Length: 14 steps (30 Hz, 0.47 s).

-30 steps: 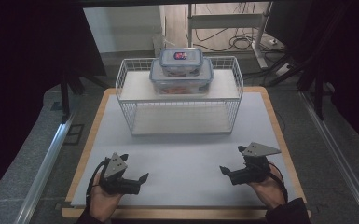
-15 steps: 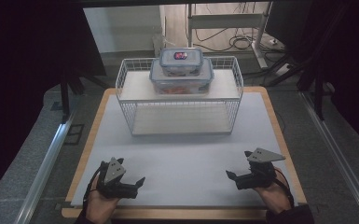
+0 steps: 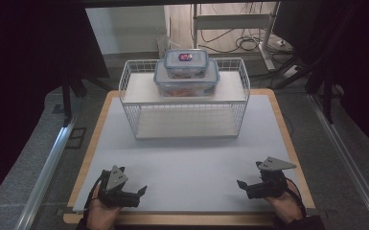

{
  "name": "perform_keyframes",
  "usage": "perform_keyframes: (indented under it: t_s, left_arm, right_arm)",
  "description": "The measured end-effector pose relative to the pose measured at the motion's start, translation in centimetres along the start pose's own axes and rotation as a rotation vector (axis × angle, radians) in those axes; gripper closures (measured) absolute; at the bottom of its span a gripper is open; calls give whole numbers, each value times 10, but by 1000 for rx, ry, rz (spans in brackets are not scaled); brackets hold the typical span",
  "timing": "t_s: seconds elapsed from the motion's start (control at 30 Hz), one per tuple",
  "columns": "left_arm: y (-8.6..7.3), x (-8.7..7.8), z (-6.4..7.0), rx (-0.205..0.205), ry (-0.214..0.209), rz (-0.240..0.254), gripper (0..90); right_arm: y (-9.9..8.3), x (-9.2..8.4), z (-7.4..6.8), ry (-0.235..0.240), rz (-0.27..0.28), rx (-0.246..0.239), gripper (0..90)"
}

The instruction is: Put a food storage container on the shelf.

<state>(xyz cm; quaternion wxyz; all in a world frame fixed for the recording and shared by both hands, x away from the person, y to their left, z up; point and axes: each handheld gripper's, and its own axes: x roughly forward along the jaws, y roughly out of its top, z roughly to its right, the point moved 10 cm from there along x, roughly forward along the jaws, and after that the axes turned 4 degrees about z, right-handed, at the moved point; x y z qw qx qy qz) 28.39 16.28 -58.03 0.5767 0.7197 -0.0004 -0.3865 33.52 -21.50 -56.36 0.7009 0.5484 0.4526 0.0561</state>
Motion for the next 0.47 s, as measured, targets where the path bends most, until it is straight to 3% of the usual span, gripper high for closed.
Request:
perform_keyframes:
  t_s: [0.23,0.47]
  left_arm:
    - [-4,2,-2,-27,-13,-17,0]
    - [-6,4,-2,-31,-20,-28,0]
  right_arm:
    - [-9,3,2,23,-37,46,0]
    - [-13,5,2,25,-60,40,0]
